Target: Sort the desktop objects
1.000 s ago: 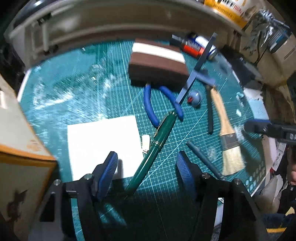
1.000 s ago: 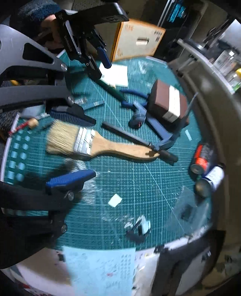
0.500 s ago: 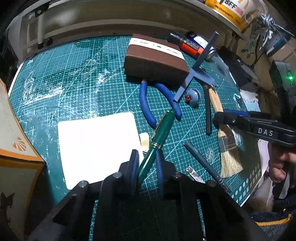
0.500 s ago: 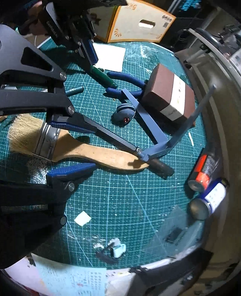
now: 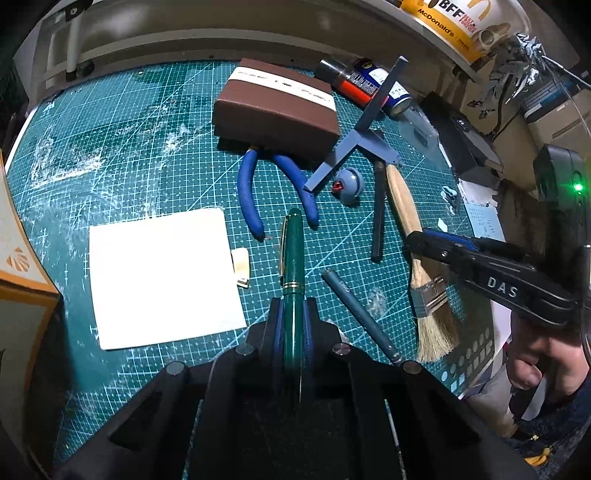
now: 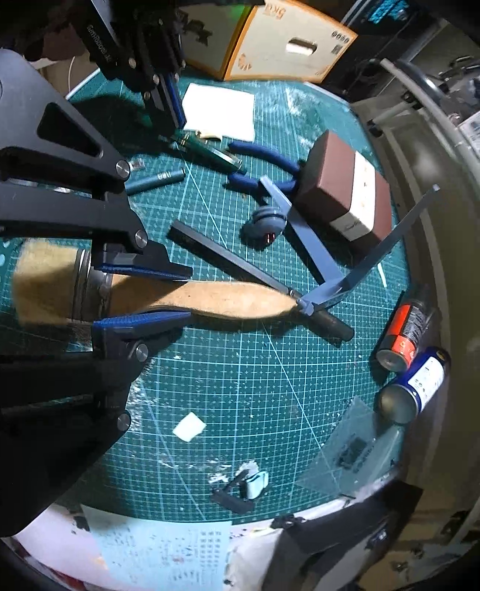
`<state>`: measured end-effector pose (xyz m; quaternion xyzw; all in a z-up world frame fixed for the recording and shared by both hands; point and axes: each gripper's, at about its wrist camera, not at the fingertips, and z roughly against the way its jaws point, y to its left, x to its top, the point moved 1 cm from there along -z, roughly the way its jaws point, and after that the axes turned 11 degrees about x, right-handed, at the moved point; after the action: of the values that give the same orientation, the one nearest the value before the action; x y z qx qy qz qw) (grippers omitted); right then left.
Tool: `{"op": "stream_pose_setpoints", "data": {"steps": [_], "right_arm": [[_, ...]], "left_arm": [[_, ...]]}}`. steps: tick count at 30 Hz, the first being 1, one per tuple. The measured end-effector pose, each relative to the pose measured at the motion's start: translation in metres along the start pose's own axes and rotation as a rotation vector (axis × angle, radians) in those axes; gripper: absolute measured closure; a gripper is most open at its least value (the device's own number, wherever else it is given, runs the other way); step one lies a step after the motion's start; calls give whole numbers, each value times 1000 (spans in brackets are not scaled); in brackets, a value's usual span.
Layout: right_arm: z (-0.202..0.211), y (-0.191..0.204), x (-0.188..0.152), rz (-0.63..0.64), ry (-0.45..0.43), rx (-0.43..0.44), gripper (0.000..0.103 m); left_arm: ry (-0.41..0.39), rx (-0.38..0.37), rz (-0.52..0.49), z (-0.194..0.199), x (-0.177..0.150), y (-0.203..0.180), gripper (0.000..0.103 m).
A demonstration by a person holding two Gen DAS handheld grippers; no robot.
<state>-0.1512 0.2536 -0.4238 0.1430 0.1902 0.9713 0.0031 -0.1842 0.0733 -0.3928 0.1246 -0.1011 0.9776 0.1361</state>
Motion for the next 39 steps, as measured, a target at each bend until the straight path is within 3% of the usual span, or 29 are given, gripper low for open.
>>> {"op": "stream_pose_setpoints", "data": {"steps": [9,16,18,24,25,27,37,39], "right_arm": [[38,-6,-6,15,-62,27,87],[71,-5,5,23,-135,42,88],[82,-2,7,22,-159,44,88],[104,12,11,39,-210,43,88],[108,14,11,43,-220,41,89],[116,18,11,52,-231,40,102],[108,5,-4,52,-171,44,102],[104,-1,-5,60,-152,49,102]], "left_arm": [[10,-10,14,9,-3,-7,93],[-47,12,-12,46,4,-20,94],[-59,15,-16,53,7,-24,103],[-95,34,-51,75,12,-32,103],[-98,38,-55,76,10,-32,103],[-83,40,-60,72,5,-32,103],[19,69,-89,31,-21,-33,102],[25,71,-86,28,-24,-33,97]]}}
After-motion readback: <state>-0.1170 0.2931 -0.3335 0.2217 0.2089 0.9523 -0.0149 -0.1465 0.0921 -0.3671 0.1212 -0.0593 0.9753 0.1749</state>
